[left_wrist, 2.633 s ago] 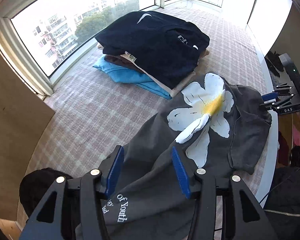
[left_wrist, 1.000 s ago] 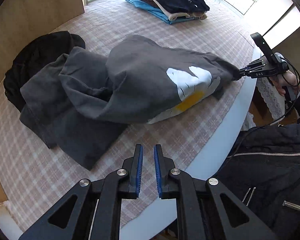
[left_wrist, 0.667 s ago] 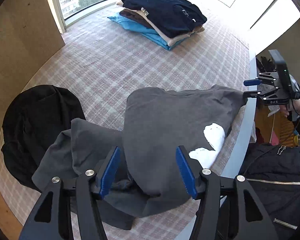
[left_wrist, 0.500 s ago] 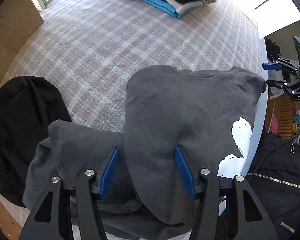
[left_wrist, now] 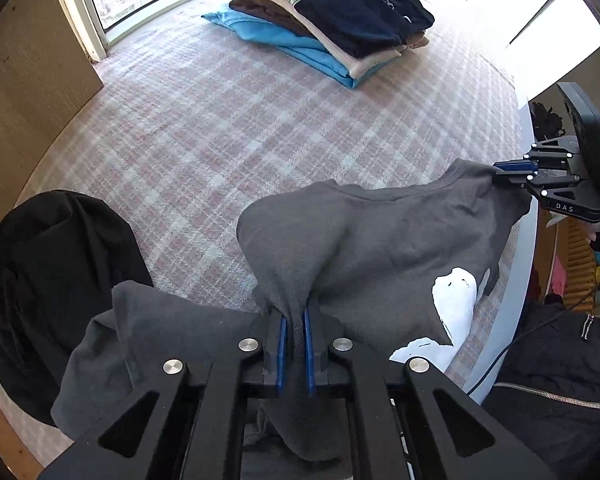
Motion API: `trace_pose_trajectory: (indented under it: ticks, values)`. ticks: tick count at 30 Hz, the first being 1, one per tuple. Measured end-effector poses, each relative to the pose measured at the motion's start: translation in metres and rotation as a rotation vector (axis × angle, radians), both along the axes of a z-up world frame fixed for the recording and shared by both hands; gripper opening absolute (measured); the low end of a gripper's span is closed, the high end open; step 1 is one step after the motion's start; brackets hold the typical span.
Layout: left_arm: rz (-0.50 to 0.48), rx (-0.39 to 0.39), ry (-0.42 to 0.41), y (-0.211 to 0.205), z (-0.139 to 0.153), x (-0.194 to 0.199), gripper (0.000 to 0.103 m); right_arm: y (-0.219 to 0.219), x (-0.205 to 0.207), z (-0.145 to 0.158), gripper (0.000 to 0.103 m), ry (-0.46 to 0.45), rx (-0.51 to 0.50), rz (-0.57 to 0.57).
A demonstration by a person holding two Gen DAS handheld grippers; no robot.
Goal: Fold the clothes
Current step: 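Fold the hoodie body over with the left tool while the right tool holds the hem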
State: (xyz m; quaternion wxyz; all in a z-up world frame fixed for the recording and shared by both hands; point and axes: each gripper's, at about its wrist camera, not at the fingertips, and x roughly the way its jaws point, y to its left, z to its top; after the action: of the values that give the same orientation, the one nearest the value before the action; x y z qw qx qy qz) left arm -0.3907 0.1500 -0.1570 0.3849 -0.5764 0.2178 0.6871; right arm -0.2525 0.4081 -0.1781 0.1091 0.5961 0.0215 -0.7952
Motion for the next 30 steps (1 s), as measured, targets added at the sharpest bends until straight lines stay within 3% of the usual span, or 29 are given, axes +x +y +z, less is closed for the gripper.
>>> trace_pose_trajectory:
  ticks: [2, 5, 8, 9, 10, 12, 19, 22, 24, 26, 30]
  values:
    - [0.014, 0.021, 0.049, 0.004, 0.013, -0.007, 0.006, 0.008, -0.011, 0.019, 0.006, 0.066, 0.026, -0.038]
    - [0.014, 0.084, 0.147, 0.011, 0.058, -0.019, 0.006, 0.023, -0.025, 0.06, 0.005, 0.179, 0.025, -0.082]
    - [-0.017, 0.144, 0.213, 0.01, 0.101, -0.015, 0.006, 0.027, -0.03, 0.089, 0.005, 0.208, -0.024, -0.066]
    - [-0.047, 0.156, 0.225, 0.006, 0.109, -0.002, 0.006, 0.025, -0.028, 0.091, 0.01, 0.199, -0.017, -0.059]
    - [-0.085, 0.149, 0.227, 0.002, 0.11, 0.013, 0.006, 0.021, -0.024, 0.089, 0.026, 0.194, -0.011, -0.053]
    - [-0.151, 0.102, 0.186, -0.006, 0.093, 0.046, 0.006, 0.01, -0.015, 0.077, 0.052, 0.188, -0.01, -0.019]
    - [-0.209, -0.078, -0.088, -0.029, -0.033, 0.145, 0.007, -0.022, -0.022, 0.005, 0.054, 0.03, 0.06, 0.078]
    - [-0.154, -0.059, -0.141, -0.043, -0.041, 0.156, 0.008, -0.032, -0.031, -0.014, 0.054, 0.001, 0.1, 0.108]
    - [-0.124, -0.041, -0.137, -0.055, -0.031, 0.154, 0.008, -0.041, -0.037, -0.021, 0.055, 0.006, 0.129, 0.15]
    - [-0.102, -0.025, -0.106, -0.068, -0.013, 0.147, 0.018, -0.049, -0.039, -0.03, 0.056, -0.023, 0.151, 0.192]
    - [-0.041, -0.022, -0.008, -0.088, 0.013, 0.107, 0.02, -0.055, -0.038, -0.049, 0.056, -0.058, 0.167, 0.22]
